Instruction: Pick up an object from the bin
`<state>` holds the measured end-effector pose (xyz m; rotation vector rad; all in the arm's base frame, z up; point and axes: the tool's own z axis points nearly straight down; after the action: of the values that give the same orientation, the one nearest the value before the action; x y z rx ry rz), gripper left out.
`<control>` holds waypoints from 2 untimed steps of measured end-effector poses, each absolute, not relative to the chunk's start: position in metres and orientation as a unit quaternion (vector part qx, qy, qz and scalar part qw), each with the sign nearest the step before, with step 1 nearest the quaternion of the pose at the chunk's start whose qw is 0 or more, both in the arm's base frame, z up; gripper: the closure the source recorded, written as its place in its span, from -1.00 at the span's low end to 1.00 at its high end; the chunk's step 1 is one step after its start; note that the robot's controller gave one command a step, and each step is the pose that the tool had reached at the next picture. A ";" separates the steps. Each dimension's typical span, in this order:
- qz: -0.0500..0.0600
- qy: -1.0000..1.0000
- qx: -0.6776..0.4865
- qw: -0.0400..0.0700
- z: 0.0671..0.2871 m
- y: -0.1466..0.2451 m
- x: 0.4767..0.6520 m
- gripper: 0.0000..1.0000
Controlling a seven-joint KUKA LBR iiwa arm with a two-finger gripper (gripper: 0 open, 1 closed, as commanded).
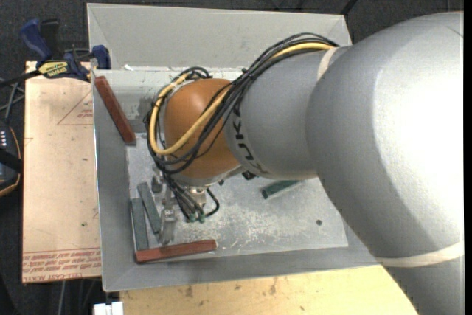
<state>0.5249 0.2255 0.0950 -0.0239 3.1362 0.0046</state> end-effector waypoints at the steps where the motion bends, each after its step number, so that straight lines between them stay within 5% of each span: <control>1: 0.003 1.000 -0.010 0.004 0.053 0.226 0.495 -1.00; 2: 0.000 0.999 0.035 0.000 0.083 0.252 0.516 1.00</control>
Offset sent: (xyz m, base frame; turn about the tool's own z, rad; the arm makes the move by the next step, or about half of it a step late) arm -0.0087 0.0262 -0.0117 0.0851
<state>0.5165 0.2516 0.0829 0.1099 3.1392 0.0012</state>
